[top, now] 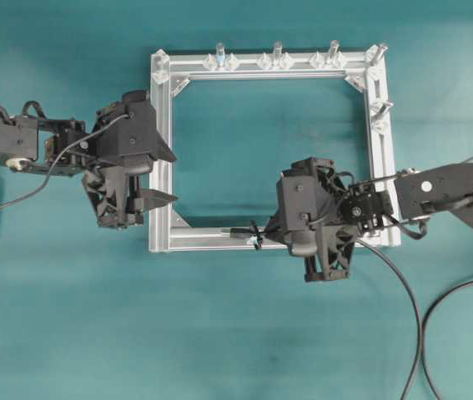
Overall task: Insert the wire through the string loop located in the center.
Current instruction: 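Move the left gripper to the plug and grasp it beyond the loop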
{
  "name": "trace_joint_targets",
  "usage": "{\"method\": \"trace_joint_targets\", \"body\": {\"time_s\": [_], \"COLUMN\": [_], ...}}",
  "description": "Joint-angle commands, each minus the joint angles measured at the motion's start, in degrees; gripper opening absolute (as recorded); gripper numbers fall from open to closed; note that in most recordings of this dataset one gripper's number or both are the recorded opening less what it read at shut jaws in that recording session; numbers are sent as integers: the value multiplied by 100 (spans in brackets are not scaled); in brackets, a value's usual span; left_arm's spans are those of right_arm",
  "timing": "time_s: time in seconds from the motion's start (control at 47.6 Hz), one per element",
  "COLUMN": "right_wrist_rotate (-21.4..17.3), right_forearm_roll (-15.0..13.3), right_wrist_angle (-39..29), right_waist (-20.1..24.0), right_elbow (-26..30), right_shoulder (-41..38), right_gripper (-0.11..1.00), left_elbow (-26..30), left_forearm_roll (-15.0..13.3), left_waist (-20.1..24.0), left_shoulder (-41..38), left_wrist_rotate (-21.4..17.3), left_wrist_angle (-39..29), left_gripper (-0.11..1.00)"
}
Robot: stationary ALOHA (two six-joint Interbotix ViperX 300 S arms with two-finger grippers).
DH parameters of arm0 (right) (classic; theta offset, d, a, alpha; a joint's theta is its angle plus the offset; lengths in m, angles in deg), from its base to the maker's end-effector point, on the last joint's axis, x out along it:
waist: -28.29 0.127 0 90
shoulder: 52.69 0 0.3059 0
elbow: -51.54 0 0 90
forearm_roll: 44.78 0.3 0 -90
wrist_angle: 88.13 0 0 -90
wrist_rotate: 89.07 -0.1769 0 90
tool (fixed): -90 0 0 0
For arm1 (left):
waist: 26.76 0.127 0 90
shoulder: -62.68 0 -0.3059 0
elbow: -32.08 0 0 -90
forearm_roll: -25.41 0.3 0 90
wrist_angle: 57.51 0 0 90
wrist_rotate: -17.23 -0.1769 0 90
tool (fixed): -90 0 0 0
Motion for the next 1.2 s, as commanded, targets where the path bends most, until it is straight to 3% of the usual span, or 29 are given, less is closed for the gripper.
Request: {"method": "trace_joint_targets", "body": {"time_s": [0.0,1.177], "right_wrist_rotate": [9,9], "right_forearm_roll": [-9,-9], "right_wrist_angle": [44,44], "right_waist": [-9,-105], "right_elbow": [132,229], "right_shoulder": [62,-44], "right_gripper": [8,8], "left_elbow": [141,1881], "left_forearm_roll": [26,18], "left_waist": [-26,-914], "left_shoulder": [105,-1318], "left_wrist_rotate": [-53,9], "left_wrist_angle": [18,-343], "left_gripper": [81,83]}}
